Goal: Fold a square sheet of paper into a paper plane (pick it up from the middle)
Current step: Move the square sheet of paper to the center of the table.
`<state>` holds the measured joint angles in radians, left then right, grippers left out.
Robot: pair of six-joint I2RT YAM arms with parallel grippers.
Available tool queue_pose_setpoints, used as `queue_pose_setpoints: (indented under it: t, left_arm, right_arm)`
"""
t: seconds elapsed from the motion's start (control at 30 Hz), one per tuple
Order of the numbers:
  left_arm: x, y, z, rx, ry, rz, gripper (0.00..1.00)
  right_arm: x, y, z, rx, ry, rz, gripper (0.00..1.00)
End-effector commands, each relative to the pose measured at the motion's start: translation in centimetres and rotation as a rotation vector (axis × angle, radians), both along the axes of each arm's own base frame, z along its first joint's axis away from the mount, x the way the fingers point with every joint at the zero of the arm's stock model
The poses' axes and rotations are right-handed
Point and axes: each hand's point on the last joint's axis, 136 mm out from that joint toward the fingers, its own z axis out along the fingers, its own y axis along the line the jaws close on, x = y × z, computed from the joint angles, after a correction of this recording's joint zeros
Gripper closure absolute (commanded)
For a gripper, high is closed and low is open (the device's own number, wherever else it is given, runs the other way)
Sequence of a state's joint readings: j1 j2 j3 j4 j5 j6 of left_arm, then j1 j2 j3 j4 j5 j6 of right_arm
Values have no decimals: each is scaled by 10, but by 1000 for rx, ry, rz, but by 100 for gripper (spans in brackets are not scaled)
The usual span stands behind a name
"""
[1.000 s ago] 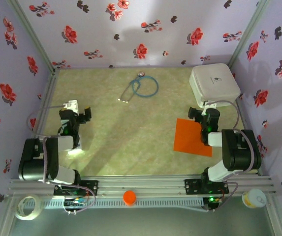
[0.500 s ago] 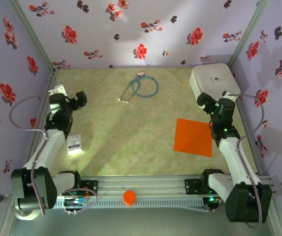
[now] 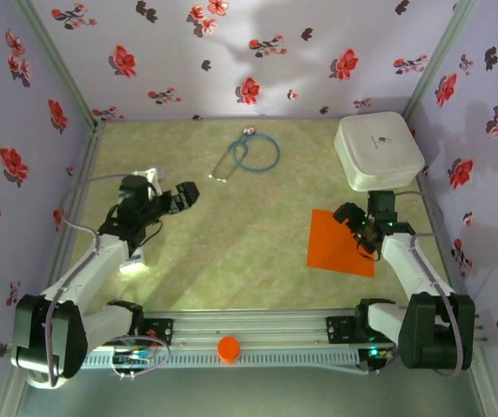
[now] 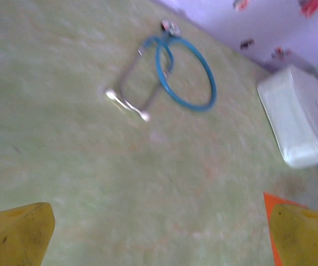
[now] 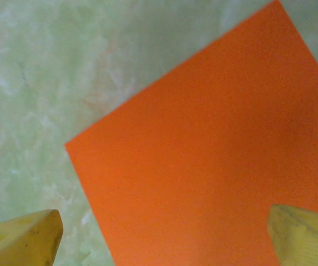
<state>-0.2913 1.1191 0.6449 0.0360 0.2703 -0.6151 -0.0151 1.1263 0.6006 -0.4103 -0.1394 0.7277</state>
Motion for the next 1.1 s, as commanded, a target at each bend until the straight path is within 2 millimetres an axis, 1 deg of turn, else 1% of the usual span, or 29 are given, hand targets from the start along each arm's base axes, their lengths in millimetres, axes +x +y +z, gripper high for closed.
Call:
queue_pose_setpoints:
  t: [0.0, 0.13, 0.3, 0.37, 0.47, 0.6, 0.67, 0.73, 0.8, 0.9, 0.97, 1.0, 1.07]
  left_arm:
    - [-7, -20, -9, 35, 41, -62, 0]
    - [-7, -23, -18, 73, 55, -58, 0]
    - [-8, -23, -18, 81, 52, -58, 0]
    - [-8, -21, -18, 87, 52, -53, 0]
    - [-7, -11, -20, 120, 67, -6, 0]
    - [-6, 2, -15, 143, 60, 65, 0]
    - [-6, 4, -12, 137, 50, 79, 0]
    - [-8, -1, -8, 126, 33, 47, 0]
    - [-11, -5, -6, 114, 21, 17, 0]
    - [-15, -12, -2, 87, 2, -23, 0]
    - [-16, -14, -1, 78, -5, -37, 0]
    - [-17, -16, 1, 73, -11, -49, 0]
    - [-19, -19, 4, 63, -17, -71, 0]
  right_arm:
    - [-10, 3, -17, 28, 76, -15, 4]
    - [-7, 13, -27, 72, 93, 11, 4]
    - [-7, 24, -41, 90, 138, 35, 4]
    - [-6, 34, -46, 106, 148, 51, 5]
    - [-3, 51, -50, 129, 142, 63, 5]
    - [3, 77, -52, 175, 118, 64, 4]
    - [5, 91, -55, 205, 109, 54, 4]
    - [8, 109, -54, 234, 96, 64, 5]
    - [10, 119, -49, 227, 82, 74, 4]
    - [12, 125, -43, 213, 65, 73, 4]
    - [15, 131, -39, 238, 61, 93, 4]
    - [15, 135, -35, 253, 62, 113, 4]
    - [17, 136, -23, 233, 50, 151, 4]
